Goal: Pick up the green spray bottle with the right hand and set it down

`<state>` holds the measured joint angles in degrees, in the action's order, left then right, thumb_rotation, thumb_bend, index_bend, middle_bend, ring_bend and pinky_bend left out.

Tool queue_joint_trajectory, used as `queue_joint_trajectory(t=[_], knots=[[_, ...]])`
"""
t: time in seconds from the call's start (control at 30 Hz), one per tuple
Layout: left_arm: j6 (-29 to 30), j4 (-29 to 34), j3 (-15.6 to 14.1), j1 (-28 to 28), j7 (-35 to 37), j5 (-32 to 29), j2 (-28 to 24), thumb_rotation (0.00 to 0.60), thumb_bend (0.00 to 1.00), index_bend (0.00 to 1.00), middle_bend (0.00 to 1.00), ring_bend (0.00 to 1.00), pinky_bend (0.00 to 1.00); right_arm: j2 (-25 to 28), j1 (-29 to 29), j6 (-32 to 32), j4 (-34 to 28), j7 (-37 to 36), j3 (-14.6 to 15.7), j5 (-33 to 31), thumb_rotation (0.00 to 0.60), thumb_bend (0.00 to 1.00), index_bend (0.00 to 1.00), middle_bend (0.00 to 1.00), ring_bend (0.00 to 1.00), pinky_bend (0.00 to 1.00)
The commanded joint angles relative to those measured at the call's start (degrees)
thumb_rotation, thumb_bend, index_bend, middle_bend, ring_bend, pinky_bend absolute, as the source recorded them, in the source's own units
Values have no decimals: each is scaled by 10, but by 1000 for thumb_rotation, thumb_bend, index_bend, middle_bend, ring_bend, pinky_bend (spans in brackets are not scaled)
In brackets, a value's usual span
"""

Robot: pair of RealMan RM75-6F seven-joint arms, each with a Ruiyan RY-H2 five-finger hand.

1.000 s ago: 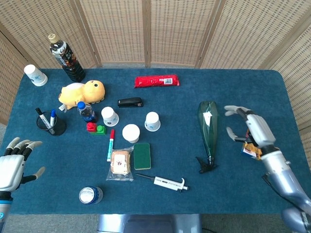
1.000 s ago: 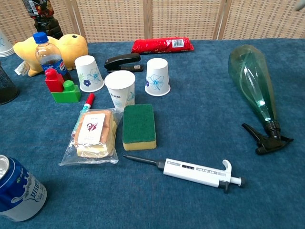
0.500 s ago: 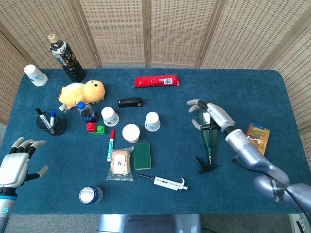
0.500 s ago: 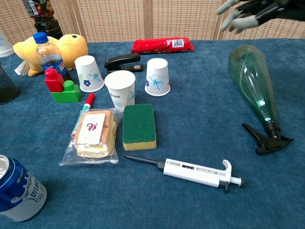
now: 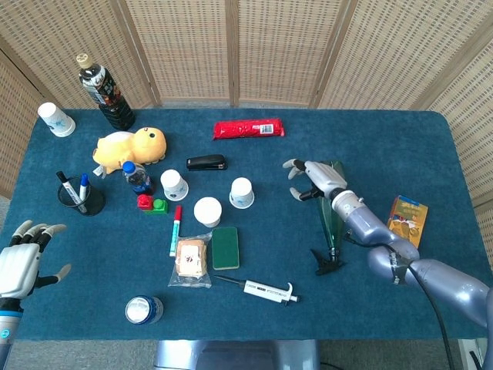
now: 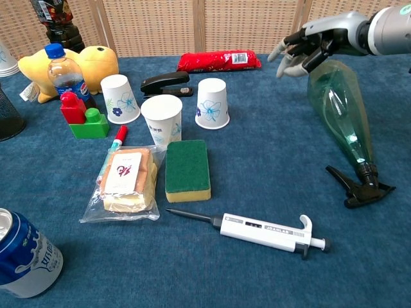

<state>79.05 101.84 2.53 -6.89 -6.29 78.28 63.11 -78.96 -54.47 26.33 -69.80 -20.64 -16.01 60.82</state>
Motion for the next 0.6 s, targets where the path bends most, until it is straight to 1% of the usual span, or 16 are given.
queue_joint_trajectory(t=[0.03, 0.27, 0.43, 0.5, 0.53, 0.6], knots=[[0, -1, -1, 0, 1, 1, 1, 600, 281, 215, 282, 201, 76, -9, -15, -10, 20, 47, 24, -32, 600, 482, 191, 352, 250, 206], [1, -3, -1, -1, 7, 6, 3, 600, 281, 214, 283, 201, 76, -4, -26, -4, 29, 126, 61, -109, 600, 473, 179, 352, 250, 206], [-1, -5, -2, -2, 10, 9, 4, 600, 281, 215, 282, 201, 76, 0, -31, 12, 22, 167, 81, -160, 600, 459, 175, 351, 250, 206], [-1, -6, -2, -2, 12, 10, 4, 600, 280, 214, 282, 201, 76, 4, -30, 20, 11, 174, 81, -173, 600, 447, 172, 349, 250, 206], [-1, -6, -2, -3, 13, 11, 4, 600, 280, 214, 282, 201, 76, 6, -28, 24, 4, 170, 76, -176, 600, 442, 172, 349, 250, 206], [0, -6, -1, -3, 14, 13, 5, 600, 280, 215, 282, 201, 76, 13, -19, 37, -21, 146, 52, -168, 600, 416, 171, 348, 250, 206]])
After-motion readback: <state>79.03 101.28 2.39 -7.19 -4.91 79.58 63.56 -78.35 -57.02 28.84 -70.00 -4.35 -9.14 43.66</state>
